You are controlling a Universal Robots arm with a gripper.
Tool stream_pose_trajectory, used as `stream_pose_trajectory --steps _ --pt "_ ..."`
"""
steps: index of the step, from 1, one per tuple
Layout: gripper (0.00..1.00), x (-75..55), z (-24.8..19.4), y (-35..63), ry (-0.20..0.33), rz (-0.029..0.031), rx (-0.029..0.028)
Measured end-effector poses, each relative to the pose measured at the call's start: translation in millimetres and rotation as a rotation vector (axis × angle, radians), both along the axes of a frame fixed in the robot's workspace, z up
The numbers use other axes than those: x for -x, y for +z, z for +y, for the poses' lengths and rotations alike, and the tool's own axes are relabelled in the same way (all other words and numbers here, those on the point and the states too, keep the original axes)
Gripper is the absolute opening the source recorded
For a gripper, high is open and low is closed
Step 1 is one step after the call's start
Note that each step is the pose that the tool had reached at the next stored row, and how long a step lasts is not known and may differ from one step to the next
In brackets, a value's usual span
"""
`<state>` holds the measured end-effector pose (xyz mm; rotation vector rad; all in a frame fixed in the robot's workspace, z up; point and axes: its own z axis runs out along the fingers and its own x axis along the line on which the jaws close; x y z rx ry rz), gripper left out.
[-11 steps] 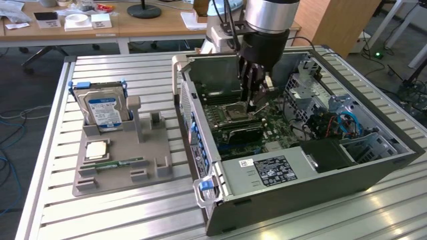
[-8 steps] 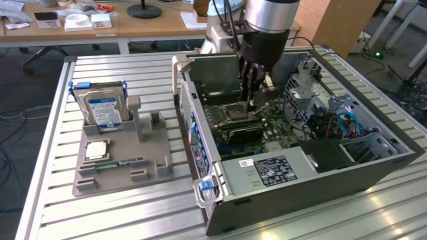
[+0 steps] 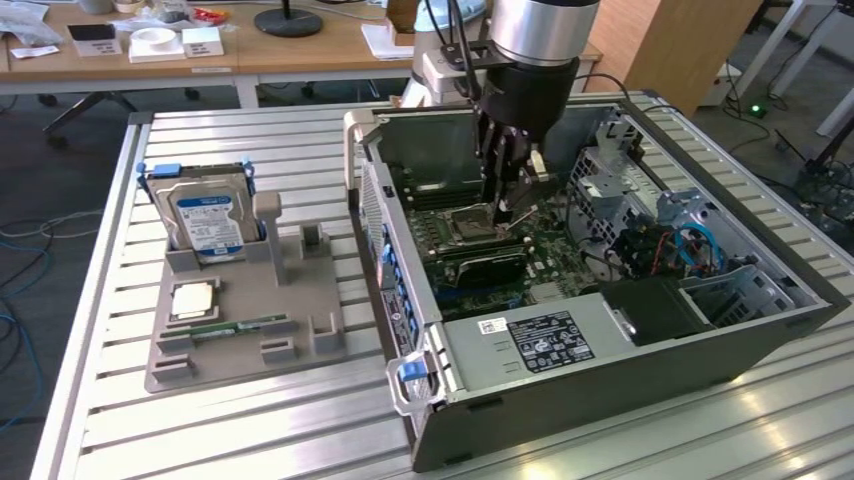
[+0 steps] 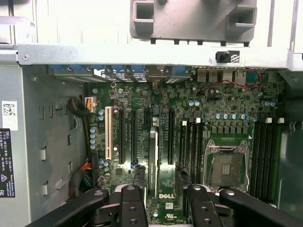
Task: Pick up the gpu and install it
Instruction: 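Insert the gpu into the slot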
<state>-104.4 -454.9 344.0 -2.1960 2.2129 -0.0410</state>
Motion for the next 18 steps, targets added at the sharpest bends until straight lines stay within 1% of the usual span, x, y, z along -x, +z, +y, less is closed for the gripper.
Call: stream_pose_trajectory --steps 17,18 --pt "0.4 0.0 0.0 0.0 0.0 0.0 0.0" --pt "0.38 0.0 0.0 0.0 0.0 0.0 0.0"
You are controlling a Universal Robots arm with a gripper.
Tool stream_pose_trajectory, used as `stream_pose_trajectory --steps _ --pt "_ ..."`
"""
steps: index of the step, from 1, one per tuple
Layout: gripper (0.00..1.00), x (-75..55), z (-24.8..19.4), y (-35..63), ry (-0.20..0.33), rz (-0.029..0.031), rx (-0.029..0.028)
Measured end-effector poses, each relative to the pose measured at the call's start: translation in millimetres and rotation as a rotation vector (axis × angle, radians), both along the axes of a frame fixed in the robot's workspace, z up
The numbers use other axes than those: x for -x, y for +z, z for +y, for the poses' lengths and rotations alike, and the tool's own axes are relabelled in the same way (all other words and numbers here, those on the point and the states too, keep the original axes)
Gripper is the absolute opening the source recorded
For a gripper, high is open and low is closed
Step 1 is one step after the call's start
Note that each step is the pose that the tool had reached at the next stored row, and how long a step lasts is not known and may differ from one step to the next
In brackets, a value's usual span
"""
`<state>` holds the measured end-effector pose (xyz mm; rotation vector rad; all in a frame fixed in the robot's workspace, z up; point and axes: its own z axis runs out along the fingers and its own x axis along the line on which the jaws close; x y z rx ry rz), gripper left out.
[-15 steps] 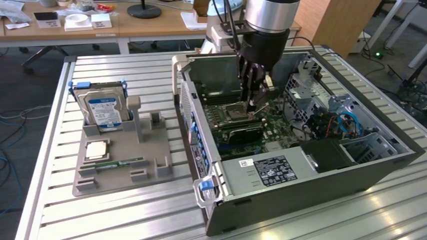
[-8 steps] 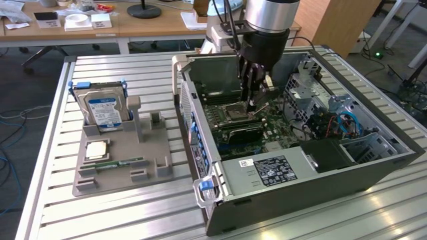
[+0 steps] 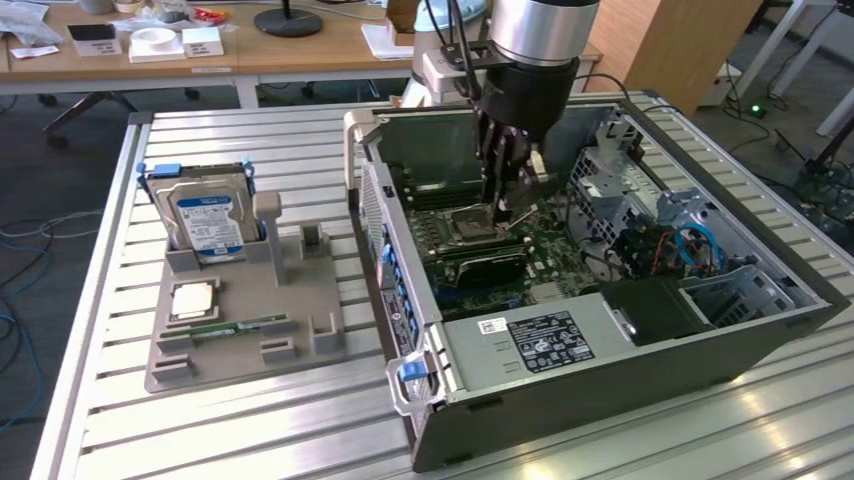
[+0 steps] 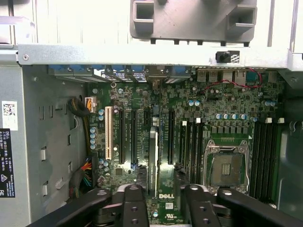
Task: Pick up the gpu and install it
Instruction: 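Insert the gpu into the slot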
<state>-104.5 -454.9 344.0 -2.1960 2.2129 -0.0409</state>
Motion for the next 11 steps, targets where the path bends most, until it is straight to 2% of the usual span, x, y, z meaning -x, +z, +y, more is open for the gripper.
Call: stream_pose_trajectory --steps 1,2,4,5,7,11 --pt "0.32 0.0 0.0 0.0 0.0 0.0 0.0" --pt "0.32 0.0 0.0 0.0 0.0 0.0 0.0001" --pt "0.2 0.0 0.0 0.0 0.0 0.0 0.0" --pt "0.2 0.0 0.0 0.0 0.0 0.0 0.0" --pt "0.11 0.0 0.0 0.0 0.0 0.0 0.0" --pt "0.11 0.0 0.0 0.0 0.0 0.0 0.0"
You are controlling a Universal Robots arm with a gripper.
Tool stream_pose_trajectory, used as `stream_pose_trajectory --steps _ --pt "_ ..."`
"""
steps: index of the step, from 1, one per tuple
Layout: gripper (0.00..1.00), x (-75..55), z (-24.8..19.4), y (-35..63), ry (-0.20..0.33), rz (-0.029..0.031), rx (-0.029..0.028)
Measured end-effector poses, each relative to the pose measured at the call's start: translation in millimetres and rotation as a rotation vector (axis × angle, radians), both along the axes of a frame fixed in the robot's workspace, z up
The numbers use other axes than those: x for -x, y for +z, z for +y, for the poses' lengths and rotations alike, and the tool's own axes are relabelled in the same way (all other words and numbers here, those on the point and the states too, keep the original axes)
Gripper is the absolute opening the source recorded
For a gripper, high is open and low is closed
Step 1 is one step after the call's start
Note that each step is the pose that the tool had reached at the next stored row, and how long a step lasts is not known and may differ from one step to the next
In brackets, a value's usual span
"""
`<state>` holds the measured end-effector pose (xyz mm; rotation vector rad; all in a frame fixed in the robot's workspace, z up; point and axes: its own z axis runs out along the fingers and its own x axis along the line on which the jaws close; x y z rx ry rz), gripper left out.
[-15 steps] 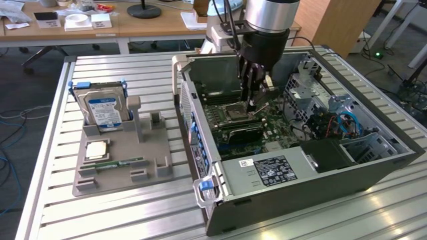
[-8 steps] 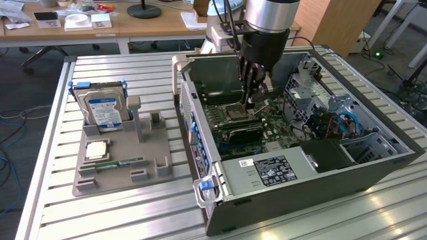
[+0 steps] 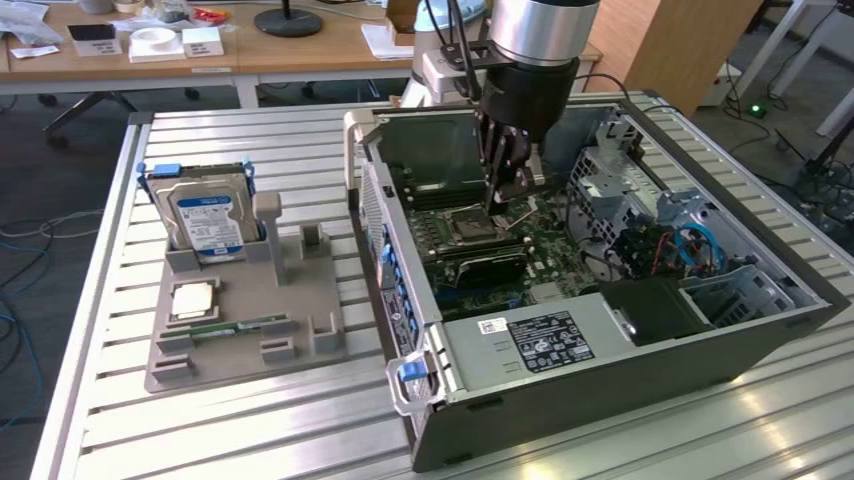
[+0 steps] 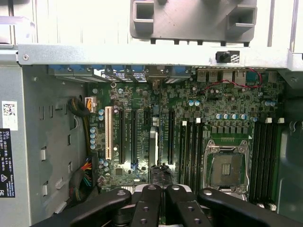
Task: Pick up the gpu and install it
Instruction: 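Insert the gpu into the slot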
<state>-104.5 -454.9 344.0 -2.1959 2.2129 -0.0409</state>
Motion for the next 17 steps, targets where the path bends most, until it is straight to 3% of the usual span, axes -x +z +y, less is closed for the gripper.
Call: stream_pose_trajectory --steps 7,8,12,14,17 --pt "0.11 0.0 0.0 0.0 0.0 0.0 0.0" --pt "0.11 0.1 0.0 -0.1 0.0 0.0001 -0.0021" --pt "0.11 0.0 0.0 -2.0 0.0 -0.0003 -0.0274" --pt "0.11 0.1 0.1 -4.5 0.0 -0.0006 -0.0318" --pt "0.11 0.0 0.0 -9.3 0.0 -0.0004 -0.0324"
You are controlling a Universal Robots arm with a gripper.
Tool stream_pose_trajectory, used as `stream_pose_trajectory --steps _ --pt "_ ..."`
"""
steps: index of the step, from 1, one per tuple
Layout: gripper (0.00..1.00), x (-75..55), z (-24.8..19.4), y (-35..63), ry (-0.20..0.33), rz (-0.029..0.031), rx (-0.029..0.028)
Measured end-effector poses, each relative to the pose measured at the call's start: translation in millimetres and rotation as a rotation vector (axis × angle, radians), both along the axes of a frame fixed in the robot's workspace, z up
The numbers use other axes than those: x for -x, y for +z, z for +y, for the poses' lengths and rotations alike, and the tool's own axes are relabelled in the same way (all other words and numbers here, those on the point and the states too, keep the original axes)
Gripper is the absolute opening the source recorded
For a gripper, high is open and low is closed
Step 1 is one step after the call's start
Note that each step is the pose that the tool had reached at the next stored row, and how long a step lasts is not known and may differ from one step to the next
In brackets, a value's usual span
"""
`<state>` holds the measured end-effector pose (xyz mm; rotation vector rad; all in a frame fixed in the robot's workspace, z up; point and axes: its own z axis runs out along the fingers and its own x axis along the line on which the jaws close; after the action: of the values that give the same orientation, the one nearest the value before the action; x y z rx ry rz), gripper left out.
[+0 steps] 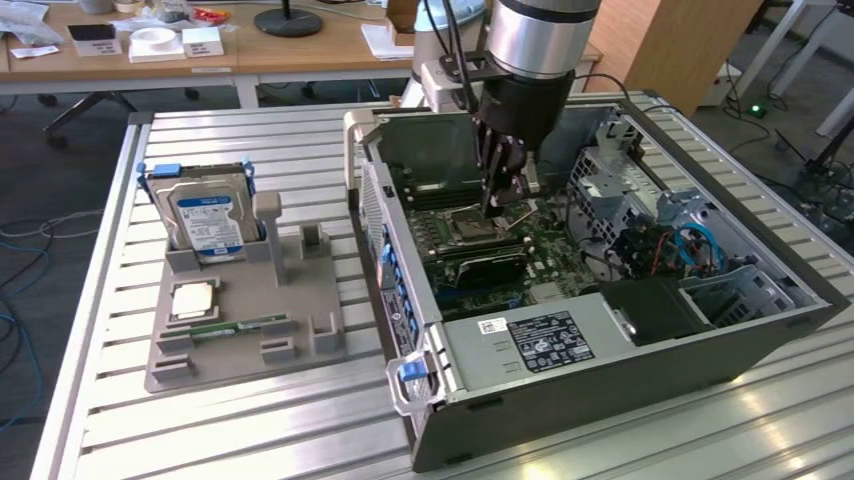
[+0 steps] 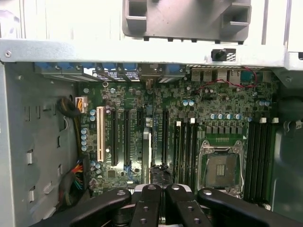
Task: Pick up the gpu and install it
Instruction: 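Insert the gpu into the slot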
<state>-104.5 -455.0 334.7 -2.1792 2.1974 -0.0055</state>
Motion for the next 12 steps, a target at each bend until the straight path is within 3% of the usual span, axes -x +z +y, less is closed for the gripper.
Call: stream_pose_trajectory --steps 12 --pt "0.11 0.0 0.0 -12.0 0.0 0.0 0.0"
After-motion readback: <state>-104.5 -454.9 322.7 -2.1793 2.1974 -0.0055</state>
